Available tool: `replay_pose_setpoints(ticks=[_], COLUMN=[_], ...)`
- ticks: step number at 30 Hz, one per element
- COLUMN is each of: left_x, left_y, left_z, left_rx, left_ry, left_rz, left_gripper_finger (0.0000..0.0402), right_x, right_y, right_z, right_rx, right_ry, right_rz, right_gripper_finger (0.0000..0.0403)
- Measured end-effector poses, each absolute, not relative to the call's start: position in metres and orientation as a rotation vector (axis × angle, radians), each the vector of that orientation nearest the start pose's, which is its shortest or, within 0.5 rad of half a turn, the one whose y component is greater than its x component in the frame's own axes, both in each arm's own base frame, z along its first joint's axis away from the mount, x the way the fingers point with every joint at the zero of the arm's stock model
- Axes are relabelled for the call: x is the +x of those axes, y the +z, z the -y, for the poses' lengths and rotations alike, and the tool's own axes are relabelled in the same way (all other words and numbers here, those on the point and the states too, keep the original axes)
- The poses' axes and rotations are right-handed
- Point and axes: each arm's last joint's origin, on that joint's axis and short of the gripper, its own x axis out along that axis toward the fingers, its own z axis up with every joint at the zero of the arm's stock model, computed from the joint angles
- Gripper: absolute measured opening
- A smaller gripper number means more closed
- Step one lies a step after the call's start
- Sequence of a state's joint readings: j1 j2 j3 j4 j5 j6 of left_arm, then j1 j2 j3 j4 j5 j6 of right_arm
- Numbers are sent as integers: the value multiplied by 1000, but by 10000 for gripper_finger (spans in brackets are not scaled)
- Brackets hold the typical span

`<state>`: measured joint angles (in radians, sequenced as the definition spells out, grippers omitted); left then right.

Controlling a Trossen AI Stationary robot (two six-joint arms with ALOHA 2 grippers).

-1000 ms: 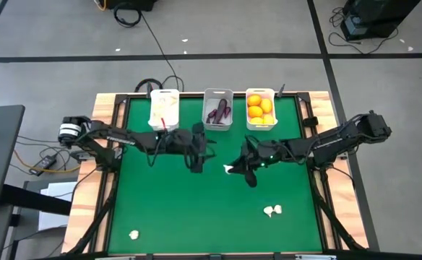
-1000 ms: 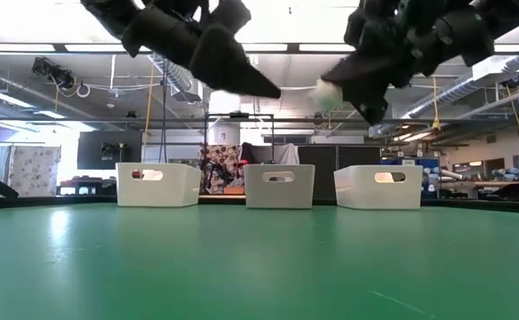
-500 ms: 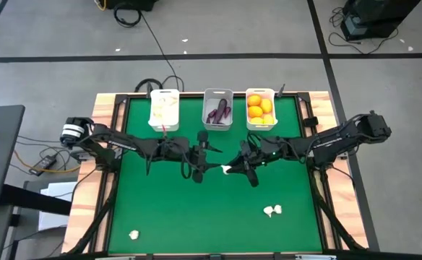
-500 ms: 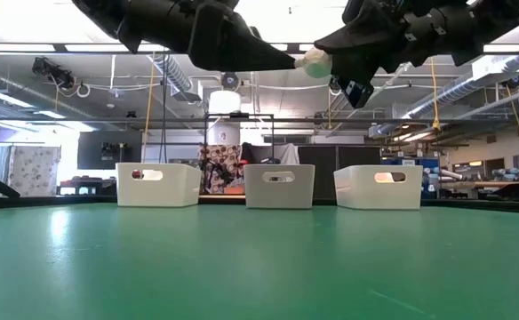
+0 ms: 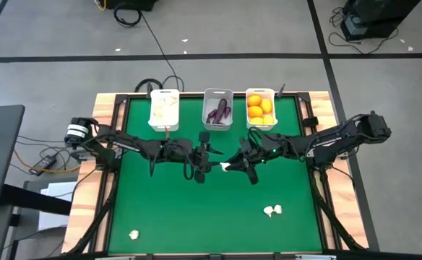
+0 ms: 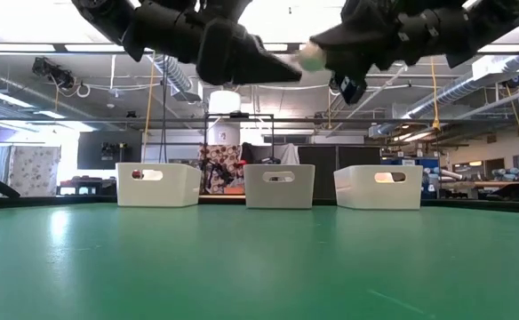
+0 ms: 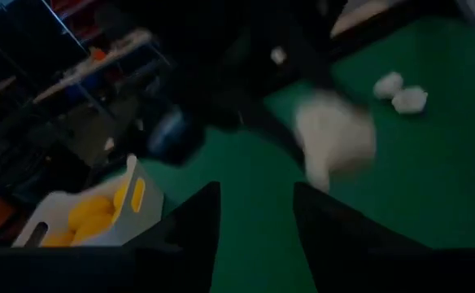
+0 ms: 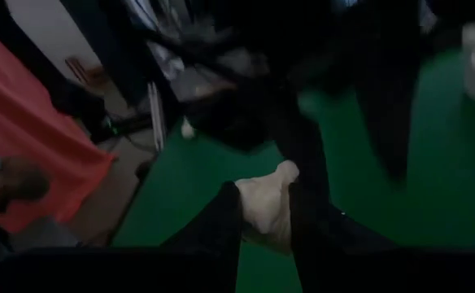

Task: Sort produce into baskets
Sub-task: Put the garlic into the left white bin

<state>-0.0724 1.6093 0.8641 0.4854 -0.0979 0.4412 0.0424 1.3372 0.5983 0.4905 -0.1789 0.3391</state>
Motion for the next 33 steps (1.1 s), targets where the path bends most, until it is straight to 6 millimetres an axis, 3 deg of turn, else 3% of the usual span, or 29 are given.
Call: replay_pose_setpoints(ticks=[4,12,22,33], left_x=[342,343,344,344], left_y=[211,217,218,219], left_z=[22,22,23,24], left_rx=[468,466,462,488], left_ry=[-40,-37,-59,-115], left_rz=[-334,-288,-266,-249], left_gripper_finger=[163,163,160,66], right_x=[273,271,271,271], right_y=[222,211,210,210], right_z=[-18,-14,-14,-15], right_rx=[346,344,350,348], right_ry=[169,71,79,99], right_rz=[-248,-342,-355,-347], right_gripper_finger=[94,94,94,94])
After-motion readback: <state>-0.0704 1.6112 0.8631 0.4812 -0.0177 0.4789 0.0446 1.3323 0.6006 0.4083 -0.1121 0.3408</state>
